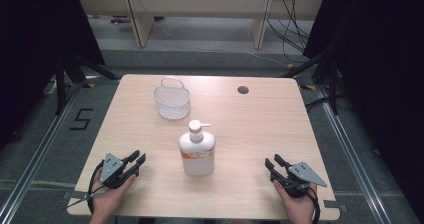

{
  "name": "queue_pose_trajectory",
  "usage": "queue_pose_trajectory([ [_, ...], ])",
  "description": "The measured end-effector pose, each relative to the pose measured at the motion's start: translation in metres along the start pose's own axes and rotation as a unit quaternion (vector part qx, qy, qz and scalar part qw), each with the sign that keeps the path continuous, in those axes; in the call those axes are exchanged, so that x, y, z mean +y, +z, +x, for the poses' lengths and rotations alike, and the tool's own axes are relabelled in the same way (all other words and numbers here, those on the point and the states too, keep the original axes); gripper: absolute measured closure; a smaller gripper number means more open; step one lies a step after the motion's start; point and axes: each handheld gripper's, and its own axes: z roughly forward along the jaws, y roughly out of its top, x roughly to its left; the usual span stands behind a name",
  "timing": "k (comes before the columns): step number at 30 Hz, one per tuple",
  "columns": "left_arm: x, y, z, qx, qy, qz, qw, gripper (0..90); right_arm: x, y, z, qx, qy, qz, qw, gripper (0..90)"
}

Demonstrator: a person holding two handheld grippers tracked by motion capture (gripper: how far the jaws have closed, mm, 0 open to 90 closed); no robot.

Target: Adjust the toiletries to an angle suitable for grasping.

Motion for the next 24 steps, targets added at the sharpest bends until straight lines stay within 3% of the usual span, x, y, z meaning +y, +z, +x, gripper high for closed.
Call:
queue_pose_trajectory([
  [1,0.0,0.0,0.0,0.0,0.0,0.0,1.0,74.4,0.0,0.0,0.0,0.0,0.0,0.0,1.0,58.0],
  [2,0.0,0.0,0.0,-0.003,0.002,0.001,1.0,77.1,0.0,0.002,-0.004,0.002,-0.023,-0.008,0.9997,58.1],
  [5,0.0,-0.003,-0.002,-0.016,-0.002,-0.003,0.9999,85.1,0.001,0.002,-0.005,-0.003,-0.028,-0.001,0.9996,58.0],
  [6,0.001,-0.005,-0.004,-0.02,0.001,-0.004,0.9998,87.0,0.001,0.003,-0.003,0.005,-0.014,0.002,0.9999,57.9],
  [7,0.003,-0.007,-0.005,-0.026,0.002,-0.007,0.9996,88.6,0.001,0.004,-0.004,0.006,-0.025,0.001,0.9997,57.7],
  [10,0.007,-0.011,-0.008,-0.033,-0.001,-0.013,0.9994,89.3,0.002,0.005,-0.003,0.008,-0.018,0.006,0.9998,57.7],
  [11,0.009,-0.012,-0.01,-0.039,-0.003,-0.02,0.9991,89.4,0.002,0.005,-0.003,0.0,-0.035,0.007,0.9994,57.7],
  [13,0.013,-0.013,-0.014,-0.049,-0.003,-0.025,0.9985,89.5,0.001,0.007,-0.002,0.0,-0.039,-0.002,0.9992,57.7],
  [14,0.016,-0.016,-0.021,-0.063,-0.011,-0.026,0.9976,89.6,0.001,0.007,-0.003,-0.006,-0.046,-0.007,0.9989,57.7],
  [21,0.026,-0.021,-0.047,-0.1,0.004,-0.034,0.9944,89.7,0.002,0.006,-0.002,-0.003,-0.027,0.008,0.9996,57.6],
  [24,0.032,-0.023,-0.061,-0.117,-0.003,-0.04,0.9923,89.7,0.002,0.006,-0.002,-0.006,-0.031,0.007,0.9995,57.4],
])
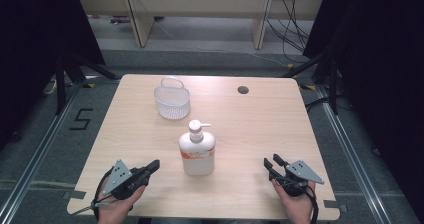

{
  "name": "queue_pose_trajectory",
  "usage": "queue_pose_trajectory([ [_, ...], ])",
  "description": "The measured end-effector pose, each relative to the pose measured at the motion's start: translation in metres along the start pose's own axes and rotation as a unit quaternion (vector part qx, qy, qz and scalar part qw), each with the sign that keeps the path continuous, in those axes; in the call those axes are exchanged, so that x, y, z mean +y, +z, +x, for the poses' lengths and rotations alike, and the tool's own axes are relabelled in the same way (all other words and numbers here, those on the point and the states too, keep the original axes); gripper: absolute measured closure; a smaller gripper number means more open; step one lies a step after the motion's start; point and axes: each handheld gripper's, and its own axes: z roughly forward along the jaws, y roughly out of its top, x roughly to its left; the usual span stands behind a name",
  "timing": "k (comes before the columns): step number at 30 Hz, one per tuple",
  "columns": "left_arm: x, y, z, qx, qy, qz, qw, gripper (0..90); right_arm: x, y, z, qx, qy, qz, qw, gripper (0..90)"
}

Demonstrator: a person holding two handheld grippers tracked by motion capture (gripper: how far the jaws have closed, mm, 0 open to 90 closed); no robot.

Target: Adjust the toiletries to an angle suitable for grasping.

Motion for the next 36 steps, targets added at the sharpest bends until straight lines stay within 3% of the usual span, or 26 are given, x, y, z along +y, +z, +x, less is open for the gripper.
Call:
queue_pose_trajectory([
  [2,0.003,0.0,-0.005,-0.007,0.003,-0.002,1.0,89.7,-0.001,0.001,0.003,0.001,0.013,-0.007,0.9999,57.3],
  [3,0.004,0.0,-0.009,-0.01,0.002,0.001,0.9999,89.7,0.0,0.001,0.001,0.0,0.002,-0.01,1.0,57.2],
  [4,0.009,0.001,-0.017,-0.024,0.007,0.004,0.9997,89.7,0.0,0.001,0.001,-0.001,0.003,-0.003,1.0,57.1],
  [6,0.012,0.004,-0.022,-0.035,0.006,0.002,0.9994,89.7,0.0,0.001,0.0,0.001,0.002,-0.001,1.0,57.0],
  [7,0.013,0.005,-0.025,-0.041,0.007,0.002,0.9992,89.7,0.001,0.0,0.0,-0.003,-0.013,0.003,0.9999,56.8],
  [10,0.018,0.015,-0.034,-0.06,0.011,0.008,0.9981,89.7,0.001,0.0,0.0,-0.003,-0.014,0.001,0.9999,56.5],
  [19,0.025,0.034,-0.042,-0.081,0.016,0.011,0.9965,89.6,0.001,0.001,0.0,-0.003,-0.012,0.003,0.9999,56.2],
  [36,0.029,0.049,-0.038,-0.063,0.016,0.016,0.9977,89.6,0.001,0.001,0.0,-0.003,-0.013,0.005,0.9999,55.6],
])
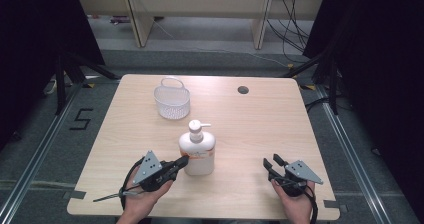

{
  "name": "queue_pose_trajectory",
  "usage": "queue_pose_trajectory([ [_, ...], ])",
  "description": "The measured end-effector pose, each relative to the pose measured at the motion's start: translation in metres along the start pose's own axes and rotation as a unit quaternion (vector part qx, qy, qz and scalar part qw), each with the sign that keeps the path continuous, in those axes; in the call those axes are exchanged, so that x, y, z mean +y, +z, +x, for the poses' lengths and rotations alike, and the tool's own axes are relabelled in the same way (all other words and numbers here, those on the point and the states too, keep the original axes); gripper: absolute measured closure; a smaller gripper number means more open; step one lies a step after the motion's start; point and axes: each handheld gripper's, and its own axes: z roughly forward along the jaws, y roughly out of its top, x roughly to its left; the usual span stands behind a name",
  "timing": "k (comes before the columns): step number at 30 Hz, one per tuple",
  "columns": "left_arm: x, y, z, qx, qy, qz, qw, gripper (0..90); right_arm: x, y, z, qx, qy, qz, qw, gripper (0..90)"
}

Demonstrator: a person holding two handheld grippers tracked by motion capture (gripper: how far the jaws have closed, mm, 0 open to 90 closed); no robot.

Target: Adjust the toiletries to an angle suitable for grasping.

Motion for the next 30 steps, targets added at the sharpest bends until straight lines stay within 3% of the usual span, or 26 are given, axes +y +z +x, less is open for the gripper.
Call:
queue_pose_trajectory([
  [9,0.0,0.003,0.003,0.007,-0.001,-0.003,1.0,89.6,0.0,0.0,0.001,0.001,0.002,0.001,1.0,55.2],
  [16,0.003,0.008,0.011,0.026,-0.005,0.007,0.9996,89.6,-0.001,0.001,0.002,0.0,0.012,-0.008,0.9999,54.7],
  [30,0.005,0.017,0.02,0.049,-0.008,0.008,0.9988,89.5,0.0,0.001,0.001,0.005,0.009,-0.006,0.9999,53.8],
])
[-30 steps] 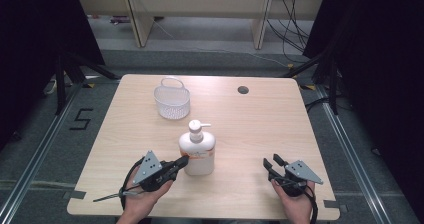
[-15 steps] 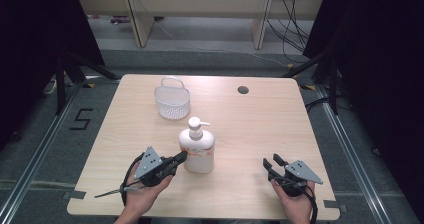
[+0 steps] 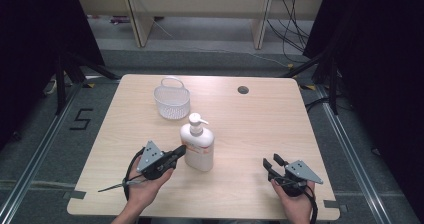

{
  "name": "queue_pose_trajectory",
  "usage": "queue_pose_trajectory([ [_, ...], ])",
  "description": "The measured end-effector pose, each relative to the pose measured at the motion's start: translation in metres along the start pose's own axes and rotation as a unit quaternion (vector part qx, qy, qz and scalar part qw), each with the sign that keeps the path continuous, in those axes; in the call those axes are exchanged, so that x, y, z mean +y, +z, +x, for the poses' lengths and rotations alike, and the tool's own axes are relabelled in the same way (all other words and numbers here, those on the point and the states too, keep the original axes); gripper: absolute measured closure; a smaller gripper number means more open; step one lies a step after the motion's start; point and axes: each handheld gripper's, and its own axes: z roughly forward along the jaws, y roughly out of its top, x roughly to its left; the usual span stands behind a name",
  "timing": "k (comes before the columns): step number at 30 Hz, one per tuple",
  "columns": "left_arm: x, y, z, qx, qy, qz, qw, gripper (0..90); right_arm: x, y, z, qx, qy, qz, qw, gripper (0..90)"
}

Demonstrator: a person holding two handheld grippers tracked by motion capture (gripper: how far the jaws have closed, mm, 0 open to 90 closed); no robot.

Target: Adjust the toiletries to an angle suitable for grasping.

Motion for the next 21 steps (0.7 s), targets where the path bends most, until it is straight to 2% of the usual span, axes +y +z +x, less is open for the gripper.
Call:
queue_pose_trajectory([
  [5,0.0,-0.001,-0.003,0.003,0.008,-0.005,1.0,87.5,0.0,0.0,0.0,-0.002,0.002,0.001,1.0,53.3],
  [6,0.0,-0.003,-0.005,0.002,0.014,-0.013,0.9998,83.3,0.0,0.0,0.0,-0.006,0.003,-0.002,1.0,53.0],
  [9,0.003,-0.008,-0.009,0.009,0.02,-0.024,0.9995,79.3,0.0,0.0,0.0,-0.005,0.003,-0.003,1.0,52.6],
  [10,0.007,-0.013,-0.012,0.017,0.03,-0.04,0.9986,72.3,0.0,0.0,0.0,-0.005,0.003,-0.003,1.0,52.4],
  [11,0.007,-0.013,-0.012,0.017,0.03,-0.04,0.9986,68.0,0.0,0.0,0.0,-0.005,0.003,-0.003,1.0,52.4],
  [12,0.011,-0.016,-0.015,0.025,0.032,-0.047,0.9981,68.0,0.0,0.0,0.0,-0.005,0.003,-0.003,1.0,52.3],
  [15,0.021,-0.018,-0.019,0.03,0.035,-0.072,0.9963,56.8,0.0,0.0,0.0,-0.005,0.0,0.001,1.0,52.1],
  [16,0.025,-0.019,-0.021,0.032,0.035,-0.075,0.9961,50.2,0.0,0.0,0.0,-0.001,0.004,0.001,1.0,52.0],
  [17,0.029,-0.018,-0.022,0.035,0.037,-0.077,0.9958,50.2,0.0,0.0,0.0,-0.001,0.004,0.001,1.0,52.0],
  [18,0.032,-0.016,-0.024,0.035,0.036,-0.08,0.9955,44.2,0.0,-0.001,0.0,-0.005,-0.002,0.002,1.0,51.8],
  [19,0.035,-0.014,-0.025,0.038,0.036,-0.084,0.9951,44.2,0.0,-0.001,0.0,-0.005,-0.002,0.002,1.0,51.8],
  [20,0.038,-0.011,-0.025,0.037,0.048,-0.091,0.9941,40.8,0.0,0.0,0.0,-0.008,-0.003,-0.002,1.0,51.7],
  [21,0.041,-0.009,-0.026,0.038,0.047,-0.092,0.9939,40.8,0.0,0.0,0.0,-0.008,-0.003,-0.002,1.0,51.7],
])
